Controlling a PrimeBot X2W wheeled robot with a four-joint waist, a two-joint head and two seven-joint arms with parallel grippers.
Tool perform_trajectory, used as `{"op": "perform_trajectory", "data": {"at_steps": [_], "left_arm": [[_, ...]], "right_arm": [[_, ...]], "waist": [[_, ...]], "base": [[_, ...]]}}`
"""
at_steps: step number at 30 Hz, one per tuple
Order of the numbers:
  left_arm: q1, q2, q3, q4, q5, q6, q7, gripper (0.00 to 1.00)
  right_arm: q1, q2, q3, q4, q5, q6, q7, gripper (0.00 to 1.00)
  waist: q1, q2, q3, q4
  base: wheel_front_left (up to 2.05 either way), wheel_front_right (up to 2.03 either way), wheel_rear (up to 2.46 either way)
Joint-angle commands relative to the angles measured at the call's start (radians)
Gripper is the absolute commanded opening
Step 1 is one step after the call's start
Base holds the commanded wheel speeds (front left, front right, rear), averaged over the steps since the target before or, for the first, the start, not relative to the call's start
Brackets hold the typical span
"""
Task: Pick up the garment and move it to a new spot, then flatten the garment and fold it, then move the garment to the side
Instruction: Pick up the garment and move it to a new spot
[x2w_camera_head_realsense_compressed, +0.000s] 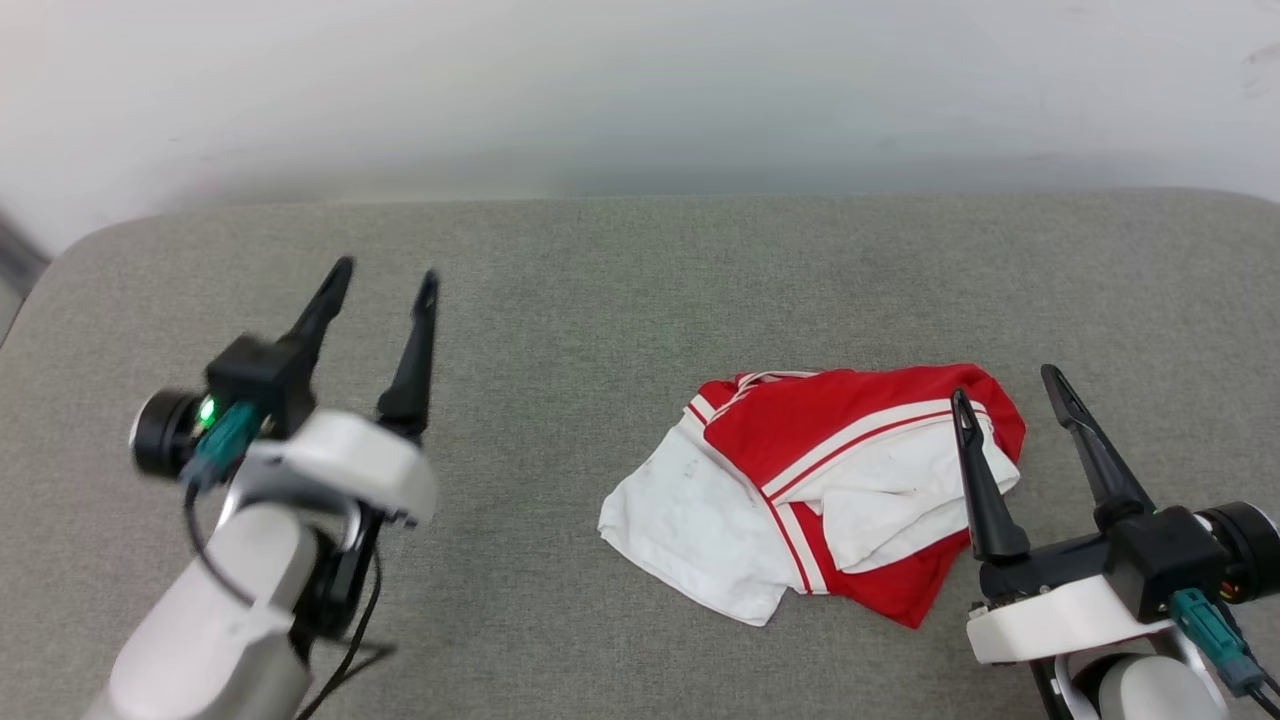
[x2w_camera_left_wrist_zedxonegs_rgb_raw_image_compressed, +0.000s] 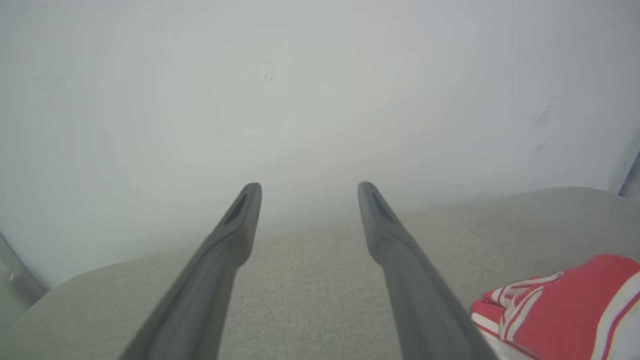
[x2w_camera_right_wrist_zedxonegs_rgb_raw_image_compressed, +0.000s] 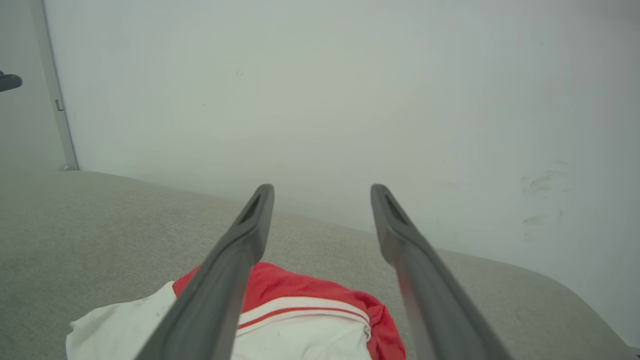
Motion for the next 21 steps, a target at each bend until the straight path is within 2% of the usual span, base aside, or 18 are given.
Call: {"op": "perform_trajectory", "data": {"at_steps": [1,3,4,8,9,15,18,21], "left_arm": [[0.108,0.010,0.077,-0.085,0.041,0.026,-0.002,1.00],[0.156,0.016,0.112,-0.117,0.059,0.029,-0.002,1.00],[0.245,0.019,0.166,-0.182,0.098,0.021,-0.002,1.00],[0.347,-0.006,0.230,-0.256,0.157,0.004,-0.003,1.00],[0.425,-0.046,0.268,-0.303,0.211,-0.011,-0.003,1.00],[0.516,-0.156,0.300,-0.326,0.279,-0.047,-0.003,1.00],[0.544,-0.201,0.307,-0.322,0.307,-0.067,-0.003,1.00],[0.558,-0.222,0.289,-0.295,0.330,-0.114,-0.003,1.00]], "right_arm": [[0.018,0.001,-0.007,-0.005,0.000,-0.001,-0.002,1.00],[0.020,0.001,-0.008,-0.006,0.001,-0.001,-0.002,1.00],[0.023,0.001,-0.011,-0.009,0.003,-0.001,-0.002,1.00],[0.026,0.001,-0.013,-0.012,0.006,-0.001,-0.002,1.00],[0.032,0.001,-0.014,-0.011,0.012,-0.001,-0.002,1.00],[0.044,0.001,-0.015,-0.009,0.021,-0.001,-0.002,1.00],[0.045,0.001,-0.018,-0.009,0.024,-0.001,-0.002,1.00],[0.046,0.001,-0.018,-0.012,0.027,-0.001,-0.002,1.00]], "waist": [[0.0000,0.0000,-0.007,0.008],[0.0000,0.0000,-0.008,0.010],[0.0000,0.0000,-0.008,0.014],[0.0000,0.0000,-0.008,0.017],[0.0000,0.0000,-0.011,0.019],[0.0000,0.0000,-0.032,0.022],[0.0000,0.0000,-0.039,0.020],[0.0000,0.0000,-0.039,0.019]], "base": [[0.00,0.00,0.00],[0.00,0.00,0.00],[0.00,0.00,0.00],[0.00,0.00,0.00],[0.00,0.00,0.00],[0.00,0.00,0.00],[0.00,0.00,0.00],[0.00,0.00,0.00]]}}
